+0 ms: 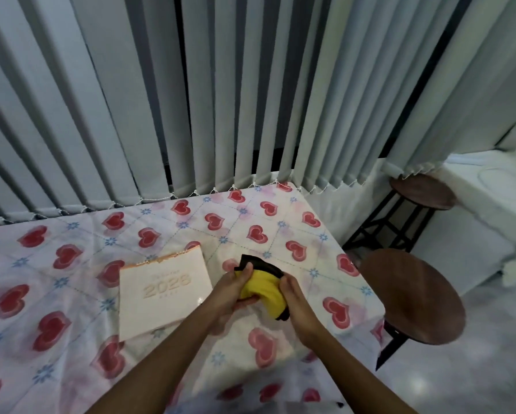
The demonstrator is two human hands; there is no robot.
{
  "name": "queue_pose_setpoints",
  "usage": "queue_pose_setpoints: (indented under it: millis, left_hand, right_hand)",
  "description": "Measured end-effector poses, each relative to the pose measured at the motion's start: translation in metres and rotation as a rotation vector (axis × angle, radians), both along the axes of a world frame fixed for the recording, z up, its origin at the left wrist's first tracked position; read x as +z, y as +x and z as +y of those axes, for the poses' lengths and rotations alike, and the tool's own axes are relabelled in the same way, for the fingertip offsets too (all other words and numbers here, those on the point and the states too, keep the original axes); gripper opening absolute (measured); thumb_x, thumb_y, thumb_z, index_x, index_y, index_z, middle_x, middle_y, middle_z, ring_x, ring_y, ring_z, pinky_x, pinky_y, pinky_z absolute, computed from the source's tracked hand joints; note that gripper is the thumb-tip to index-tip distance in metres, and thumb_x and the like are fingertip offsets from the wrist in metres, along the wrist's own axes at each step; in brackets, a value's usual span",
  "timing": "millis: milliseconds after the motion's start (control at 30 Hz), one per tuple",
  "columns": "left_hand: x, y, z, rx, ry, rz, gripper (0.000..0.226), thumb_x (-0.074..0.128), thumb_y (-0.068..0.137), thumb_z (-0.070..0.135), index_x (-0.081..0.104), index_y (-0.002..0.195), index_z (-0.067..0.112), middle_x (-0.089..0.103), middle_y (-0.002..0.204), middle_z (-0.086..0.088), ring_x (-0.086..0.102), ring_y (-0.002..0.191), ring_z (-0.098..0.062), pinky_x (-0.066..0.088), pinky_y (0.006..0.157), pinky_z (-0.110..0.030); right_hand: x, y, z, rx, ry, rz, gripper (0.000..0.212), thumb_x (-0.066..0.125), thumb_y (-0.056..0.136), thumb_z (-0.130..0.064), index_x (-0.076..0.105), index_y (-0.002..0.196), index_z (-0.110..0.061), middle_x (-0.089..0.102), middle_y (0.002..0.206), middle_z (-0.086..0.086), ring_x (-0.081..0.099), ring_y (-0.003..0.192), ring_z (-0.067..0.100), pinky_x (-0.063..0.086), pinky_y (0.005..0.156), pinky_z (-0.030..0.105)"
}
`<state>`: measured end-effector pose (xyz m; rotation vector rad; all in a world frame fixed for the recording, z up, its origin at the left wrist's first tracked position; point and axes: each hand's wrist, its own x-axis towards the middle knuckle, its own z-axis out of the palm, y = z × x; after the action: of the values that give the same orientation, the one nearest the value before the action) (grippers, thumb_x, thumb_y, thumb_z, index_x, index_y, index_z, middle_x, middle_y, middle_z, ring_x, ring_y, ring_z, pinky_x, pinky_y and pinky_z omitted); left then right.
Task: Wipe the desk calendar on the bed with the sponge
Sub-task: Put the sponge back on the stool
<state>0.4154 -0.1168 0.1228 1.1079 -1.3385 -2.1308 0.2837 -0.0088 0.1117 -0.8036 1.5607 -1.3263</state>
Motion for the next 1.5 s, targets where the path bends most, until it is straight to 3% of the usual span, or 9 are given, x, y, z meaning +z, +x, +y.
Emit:
queue_pose_setpoints:
  millis: [100,200,300,433,633,800,1033,1300,1500]
  left_hand:
    - [0.012,-0.030,0.013,-0.019,-0.159,-0.081,0.034,0.054,0.087,0.050,0.068,0.094,0.020,0.078,0.088,-0.002,0.073,0.086,-0.017,0.060,0.076,-0.036]
    - [0.015,-0.054,0.025,-0.009,-0.401,-0.269,0.046,0.051,0.089,0.054,0.067,0.091,0.011,0.074,0.089,-0.008,0.069,0.086,-0.021,0.055,0.086,-0.043]
    - [0.012,-0.082,0.037,0.011,-0.423,-0.374,0.043,0.048,0.092,0.050,0.063,0.102,0.011,0.069,0.103,-0.010,0.063,0.096,-0.025,0.051,0.090,-0.043]
    - [0.012,-0.143,0.061,0.061,-0.305,-0.268,0.041,0.047,0.096,0.039,0.062,0.109,0.003,0.066,0.107,-0.027,0.063,0.092,-0.034,0.054,0.076,-0.046]
    - [0.013,-0.259,0.084,-0.181,-0.436,-0.237,0.059,0.068,0.085,0.029,0.038,0.129,0.003,0.058,0.123,-0.014,0.058,0.110,-0.029,0.049,0.096,-0.039]
    - [-0.026,-0.334,0.106,-0.513,-0.610,-0.206,0.060,0.067,0.079,-0.001,0.038,0.129,0.012,0.053,0.110,-0.002,0.058,0.097,-0.019,0.048,0.071,-0.016]
    - [-0.089,-0.391,0.134,-0.698,-0.754,-0.368,0.033,0.046,0.096,0.014,0.059,0.126,0.011,0.061,0.128,-0.019,0.055,0.116,-0.033,0.043,0.095,-0.035]
    - [-0.113,-0.406,0.134,-0.904,-1.318,-0.751,0.058,0.047,0.095,0.039,0.025,0.148,0.026,0.017,0.155,-0.015,0.029,0.135,-0.038,0.032,0.107,-0.045]
    - [-0.099,-0.386,0.115,-1.025,-1.493,-0.761,0.062,0.026,0.099,0.043,0.005,0.151,0.016,0.004,0.162,-0.008,-0.003,0.148,-0.029,-0.003,0.118,-0.053]
  right_hand:
    - [-0.001,-0.015,0.016,-0.117,0.076,-0.513,0.051,0.045,0.087,-0.061,0.074,0.106,-0.023,0.071,0.114,0.009,0.068,0.101,0.023,0.053,0.087,0.040]
    - [0.002,-0.034,0.025,-0.265,0.088,-0.596,0.039,0.053,0.092,-0.047,0.069,0.113,-0.018,0.070,0.115,0.015,0.069,0.095,0.028,0.058,0.070,0.035]
    - [0.000,-0.058,0.035,-0.438,0.078,-0.351,0.031,0.057,0.095,-0.027,0.052,0.123,-0.015,0.061,0.119,0.018,0.062,0.097,0.033,0.056,0.056,0.034]
    - [0.009,-0.106,0.049,-0.597,0.006,0.066,0.025,0.054,0.097,-0.017,0.052,0.121,-0.012,0.061,0.121,0.016,0.058,0.105,0.027,0.050,0.091,0.046]
    - [0.016,-0.207,0.085,-0.842,0.042,0.384,0.039,0.055,0.096,-0.020,0.045,0.133,-0.019,0.059,0.123,0.004,0.055,0.106,0.017,0.046,0.087,0.030]
    - [-0.026,-0.277,0.127,-0.831,0.208,0.567,0.033,0.049,0.097,-0.010,0.053,0.129,-0.016,0.058,0.124,0.014,0.054,0.112,0.028,0.041,0.091,0.029]
    - [-0.100,-0.322,0.154,-0.737,0.497,0.611,0.039,0.038,0.101,-0.010,0.045,0.140,-0.011,0.039,0.141,0.024,0.038,0.130,0.034,0.032,0.105,0.034]
    - [-0.127,-0.317,0.167,-0.491,0.921,0.894,0.052,0.028,0.102,-0.038,0.016,0.151,-0.026,0.017,0.155,0.024,0.017,0.141,0.038,0.024,0.111,0.047]
    - [-0.089,-0.314,0.148,-0.340,1.181,0.729,0.055,0.022,0.102,-0.033,-0.001,0.152,-0.029,0.002,0.160,0.018,-0.005,0.146,0.034,0.010,0.117,0.051]
